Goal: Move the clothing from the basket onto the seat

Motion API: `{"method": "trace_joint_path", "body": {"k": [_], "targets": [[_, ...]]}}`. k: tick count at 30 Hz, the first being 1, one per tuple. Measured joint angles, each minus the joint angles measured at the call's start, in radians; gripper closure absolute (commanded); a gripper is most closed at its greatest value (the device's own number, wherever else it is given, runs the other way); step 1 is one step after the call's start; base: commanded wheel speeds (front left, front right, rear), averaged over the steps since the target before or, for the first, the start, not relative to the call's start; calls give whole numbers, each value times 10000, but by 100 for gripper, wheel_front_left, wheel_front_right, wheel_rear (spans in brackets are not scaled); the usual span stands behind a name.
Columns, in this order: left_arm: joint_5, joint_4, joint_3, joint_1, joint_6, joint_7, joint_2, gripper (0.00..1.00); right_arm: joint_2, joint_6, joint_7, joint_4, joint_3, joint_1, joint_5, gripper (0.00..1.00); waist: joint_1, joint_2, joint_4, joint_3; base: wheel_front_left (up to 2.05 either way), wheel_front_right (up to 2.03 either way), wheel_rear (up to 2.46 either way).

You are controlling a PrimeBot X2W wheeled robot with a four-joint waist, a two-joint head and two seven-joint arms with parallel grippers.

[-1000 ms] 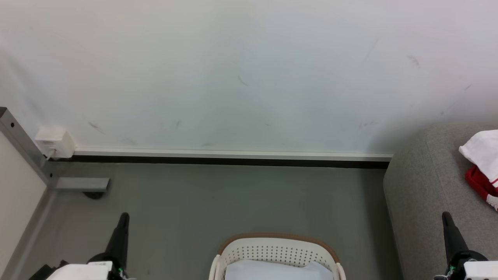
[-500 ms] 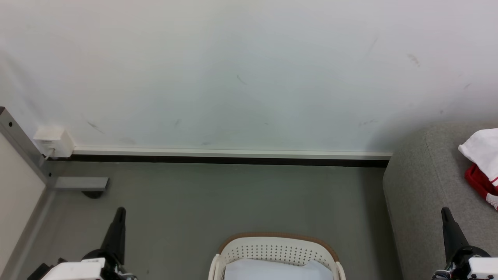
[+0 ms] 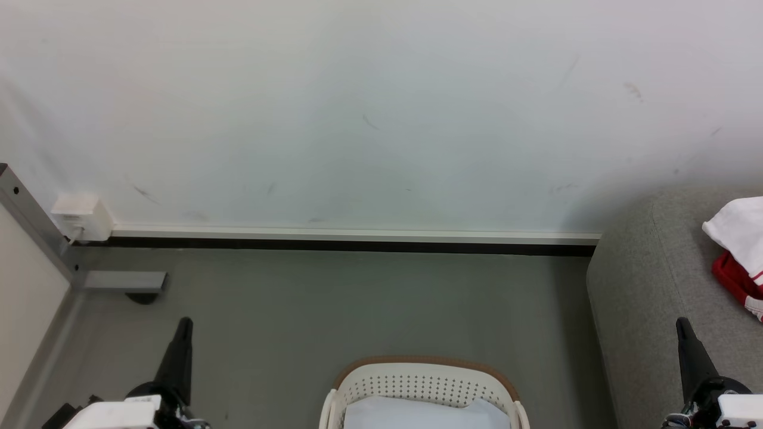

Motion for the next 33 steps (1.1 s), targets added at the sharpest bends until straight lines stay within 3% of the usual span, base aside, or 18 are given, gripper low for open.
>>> {"method": "trace_joint_path", "body": {"k": [33], "targets": [[0, -2, 0, -2, 0, 0, 0, 100, -2, 0, 0, 0, 2, -1, 0, 100, 0, 0, 0, 0, 0, 0, 0]]}}
